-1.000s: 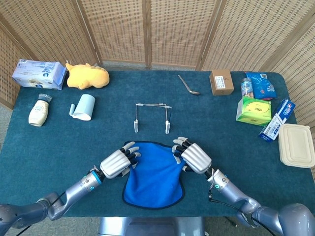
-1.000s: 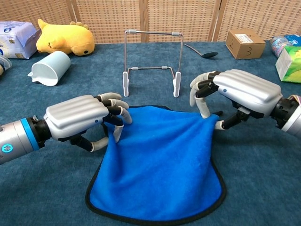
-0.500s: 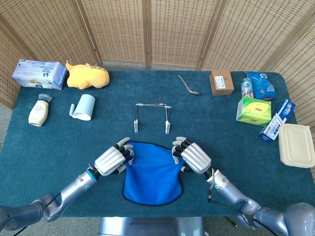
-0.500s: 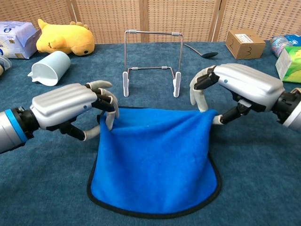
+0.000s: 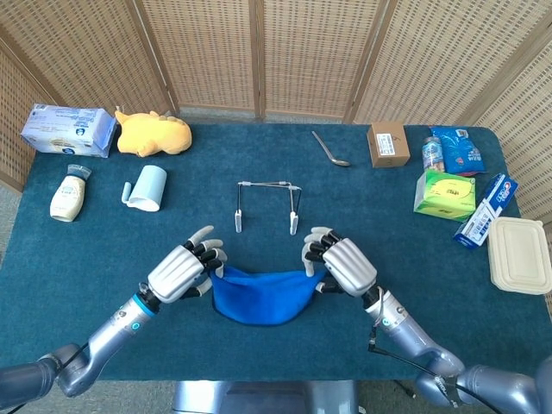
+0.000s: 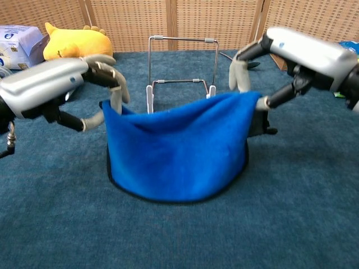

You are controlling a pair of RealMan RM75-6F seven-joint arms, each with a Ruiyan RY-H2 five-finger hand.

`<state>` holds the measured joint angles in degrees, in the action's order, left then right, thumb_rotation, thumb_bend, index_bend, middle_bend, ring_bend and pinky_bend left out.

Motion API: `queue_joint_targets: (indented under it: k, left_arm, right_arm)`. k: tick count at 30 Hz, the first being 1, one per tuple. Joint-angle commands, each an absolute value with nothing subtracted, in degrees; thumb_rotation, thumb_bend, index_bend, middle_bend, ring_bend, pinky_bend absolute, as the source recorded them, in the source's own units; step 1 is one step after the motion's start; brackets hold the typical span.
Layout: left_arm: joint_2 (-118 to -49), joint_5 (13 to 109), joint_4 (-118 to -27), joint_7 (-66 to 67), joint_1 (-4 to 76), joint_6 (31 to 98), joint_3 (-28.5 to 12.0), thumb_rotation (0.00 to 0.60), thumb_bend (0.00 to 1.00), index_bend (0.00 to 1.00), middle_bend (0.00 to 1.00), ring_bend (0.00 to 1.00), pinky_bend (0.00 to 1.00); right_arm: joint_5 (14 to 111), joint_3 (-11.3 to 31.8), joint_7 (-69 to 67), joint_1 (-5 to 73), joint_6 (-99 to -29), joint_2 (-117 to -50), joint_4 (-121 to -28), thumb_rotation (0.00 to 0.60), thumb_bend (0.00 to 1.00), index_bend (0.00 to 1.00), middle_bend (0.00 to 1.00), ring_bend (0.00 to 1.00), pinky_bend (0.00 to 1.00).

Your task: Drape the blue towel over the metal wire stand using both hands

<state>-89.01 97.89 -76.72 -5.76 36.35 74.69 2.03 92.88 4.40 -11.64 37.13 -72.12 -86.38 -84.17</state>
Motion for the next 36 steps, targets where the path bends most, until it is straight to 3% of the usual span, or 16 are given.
queue_joint_targets:
  k: [1, 16, 36]
  left_arm:
    - [-85.1, 96.1, -82.1, -6.0, 36.6, 75.1, -0.5, 0.6, 0.59, 0.79, 0.4, 0.25, 0.07]
    - [-75.5, 83.8, -93.7, -9.8, 39.8, 69.4, -11.8, 0.6, 0.58, 0.79, 0.4, 0.25, 0.08]
    - [-77.1, 71.6, -90.6, -11.6, 45.7, 61.9, -20.5, 0.6, 0.58, 0.79, 0.4, 0.25, 0.07]
  right_arm:
    - [89.8, 7.8, -10.2, 38.2, -70.2, -82.4, -90.1, 0.6, 0.41, 1.0, 0.5, 0.3, 0.23]
    - [74.3, 20.9, -6.7, 44.1, -61.3, -73.5, -100.0, 0.6, 0.41, 1.0, 0.5, 0.31, 0.23]
    - [60.5, 27.8, -5.3, 51.0, -52.9, -70.6, -94.8, 0.6, 0.41, 1.0, 0.5, 0.31, 0.23]
